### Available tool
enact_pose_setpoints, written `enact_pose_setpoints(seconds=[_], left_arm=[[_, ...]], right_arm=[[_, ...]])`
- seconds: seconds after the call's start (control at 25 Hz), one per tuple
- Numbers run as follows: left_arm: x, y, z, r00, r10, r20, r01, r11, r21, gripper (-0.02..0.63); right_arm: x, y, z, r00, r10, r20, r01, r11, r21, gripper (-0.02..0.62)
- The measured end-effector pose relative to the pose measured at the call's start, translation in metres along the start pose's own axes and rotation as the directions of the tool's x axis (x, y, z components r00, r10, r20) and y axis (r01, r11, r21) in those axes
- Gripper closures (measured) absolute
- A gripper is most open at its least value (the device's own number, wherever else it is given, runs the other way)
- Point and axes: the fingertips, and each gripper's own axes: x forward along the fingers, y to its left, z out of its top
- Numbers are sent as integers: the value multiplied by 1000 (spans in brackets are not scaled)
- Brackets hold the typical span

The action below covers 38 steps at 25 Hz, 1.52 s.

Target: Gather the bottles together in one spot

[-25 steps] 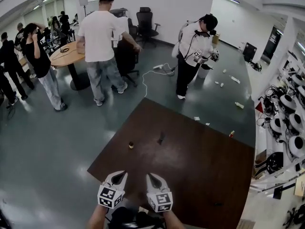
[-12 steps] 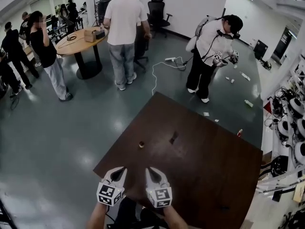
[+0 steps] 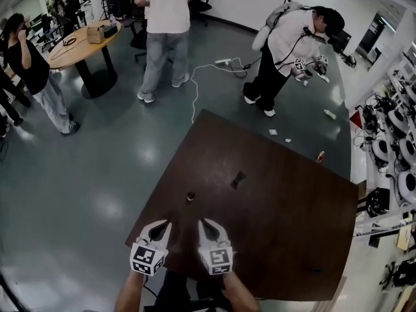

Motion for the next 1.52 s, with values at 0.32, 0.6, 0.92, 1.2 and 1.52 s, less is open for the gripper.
enact_pose_setpoints(seconds=[0.32, 0.6, 0.92, 1.2, 1.52], left_arm=[[28, 30, -12, 995, -85, -59, 83, 996, -22, 604], [42, 47, -33, 985, -131, -108, 126, 991, -49, 604], [54, 49, -42, 979, -163, -124, 154, 985, -74, 604], [56, 52, -46, 974, -181, -138, 170, 982, -87, 604], [57, 57, -52, 970, -190, -154, 176, 980, -96, 604]], right_arm=[[38, -1, -23, 996, -53, -76, 54, 998, 22, 594], [62, -5, -50, 987, -83, -140, 88, 996, 27, 594], [83, -11, -61, 986, -89, -141, 95, 995, 36, 526], [103, -16, -66, 984, -86, -155, 91, 995, 29, 455], [123, -18, -65, 984, -87, -155, 90, 996, 12, 416]])
